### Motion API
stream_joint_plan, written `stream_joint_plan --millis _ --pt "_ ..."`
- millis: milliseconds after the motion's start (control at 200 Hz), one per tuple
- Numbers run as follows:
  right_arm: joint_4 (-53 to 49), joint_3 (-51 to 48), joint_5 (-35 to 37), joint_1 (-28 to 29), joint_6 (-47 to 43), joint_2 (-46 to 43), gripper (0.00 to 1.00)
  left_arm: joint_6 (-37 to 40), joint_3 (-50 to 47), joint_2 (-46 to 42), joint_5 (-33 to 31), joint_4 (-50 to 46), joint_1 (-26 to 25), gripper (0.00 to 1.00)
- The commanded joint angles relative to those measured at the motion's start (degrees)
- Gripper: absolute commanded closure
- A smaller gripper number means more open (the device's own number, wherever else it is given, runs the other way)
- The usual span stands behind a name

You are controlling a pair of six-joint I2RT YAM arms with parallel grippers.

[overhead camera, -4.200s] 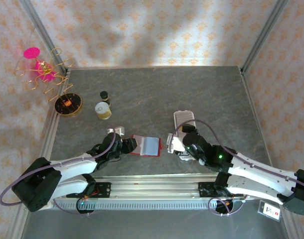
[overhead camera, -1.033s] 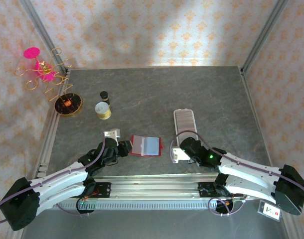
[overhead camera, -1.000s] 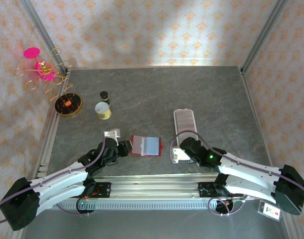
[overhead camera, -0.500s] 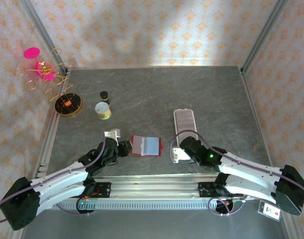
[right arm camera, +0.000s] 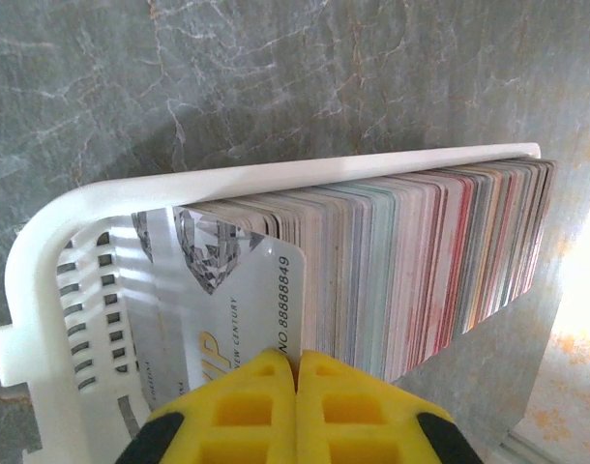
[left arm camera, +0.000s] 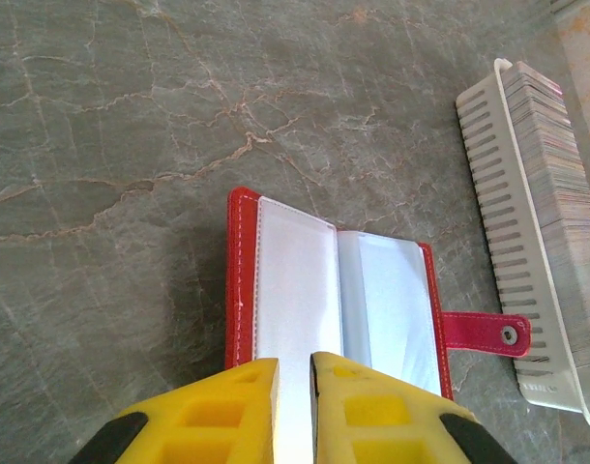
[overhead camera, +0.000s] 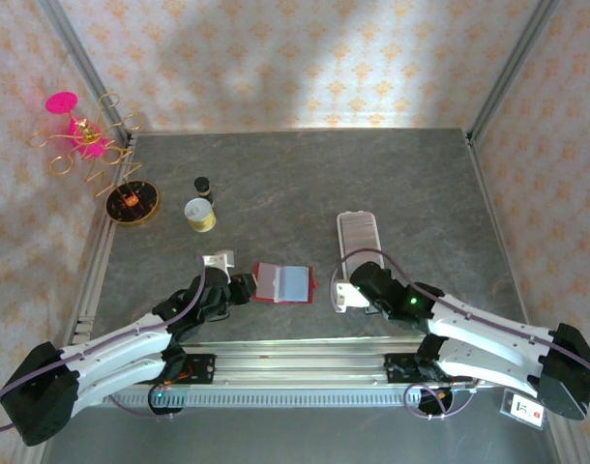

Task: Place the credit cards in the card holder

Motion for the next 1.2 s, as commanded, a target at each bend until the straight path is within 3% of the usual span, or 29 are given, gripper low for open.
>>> stream_joint_plan --millis 0,866,1191 --pt "-1.9 3.09 -0.89 -0.45 2.96 -1.05 0.99 -0.32 1.36 0.46 -0.07 1.16 -0.13 0.83" --pt "-15.56 11.83 -11.16 -0.47 11.62 -4.55 1.0 1.85 5.67 2.84 -0.34 -1.07 -0.13 0.83" --pt "-4.94 16.6 -13.09 -0.45 32.77 -4.92 1.0 2.31 7.34 4.29 -0.16 -1.2 -0.13 0.83"
